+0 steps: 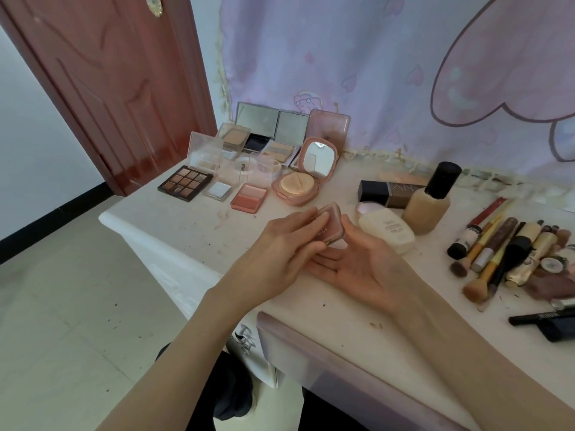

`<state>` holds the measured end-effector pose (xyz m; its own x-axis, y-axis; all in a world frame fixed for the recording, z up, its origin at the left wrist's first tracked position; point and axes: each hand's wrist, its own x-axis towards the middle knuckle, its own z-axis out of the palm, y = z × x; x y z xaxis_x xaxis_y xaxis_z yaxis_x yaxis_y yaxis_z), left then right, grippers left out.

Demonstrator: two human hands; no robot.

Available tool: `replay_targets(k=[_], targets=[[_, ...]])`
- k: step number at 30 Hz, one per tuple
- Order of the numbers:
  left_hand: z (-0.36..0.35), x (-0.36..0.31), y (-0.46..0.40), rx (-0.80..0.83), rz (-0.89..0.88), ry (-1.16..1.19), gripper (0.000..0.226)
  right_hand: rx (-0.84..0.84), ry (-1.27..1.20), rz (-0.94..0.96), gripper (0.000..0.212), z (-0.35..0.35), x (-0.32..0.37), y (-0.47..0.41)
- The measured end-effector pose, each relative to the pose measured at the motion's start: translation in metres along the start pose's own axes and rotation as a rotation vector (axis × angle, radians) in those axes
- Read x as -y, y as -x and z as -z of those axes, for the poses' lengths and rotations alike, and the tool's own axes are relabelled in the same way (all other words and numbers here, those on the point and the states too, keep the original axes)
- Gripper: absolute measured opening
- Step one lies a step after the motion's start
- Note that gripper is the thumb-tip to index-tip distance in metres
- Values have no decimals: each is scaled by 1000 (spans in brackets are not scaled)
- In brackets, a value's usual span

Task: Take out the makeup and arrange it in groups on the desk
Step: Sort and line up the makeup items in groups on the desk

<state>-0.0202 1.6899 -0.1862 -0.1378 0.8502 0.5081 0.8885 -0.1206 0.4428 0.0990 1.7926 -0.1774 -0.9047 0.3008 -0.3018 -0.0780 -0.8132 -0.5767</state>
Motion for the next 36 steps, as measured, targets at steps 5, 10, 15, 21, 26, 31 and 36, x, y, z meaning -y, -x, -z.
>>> replay_targets(k=[5, 10, 15, 21, 26, 31, 36], targets=[[7, 3, -1, 17, 35, 36, 40, -36, 10, 1, 34, 1, -2, 0], [29, 9, -3, 72, 28, 58, 37, -30, 36, 13, 39, -5, -5, 2], [50, 23, -26, -3, 143, 43, 28, -37, 172, 48, 26, -8, -7, -6], [71, 43, -58, 105, 241, -44, 22, -240, 738, 331, 26, -24, -17, -27], [66, 52, -71, 236, 281, -65, 24, -303, 1227, 503, 36, -25, -26, -19], [53, 61, -76, 247, 310, -58, 21, -307, 1815, 423, 68, -15, -28, -23], [51, 64, -80, 206, 301, -72, 20, -359, 2075, 382, 73, -9, -35, -34]])
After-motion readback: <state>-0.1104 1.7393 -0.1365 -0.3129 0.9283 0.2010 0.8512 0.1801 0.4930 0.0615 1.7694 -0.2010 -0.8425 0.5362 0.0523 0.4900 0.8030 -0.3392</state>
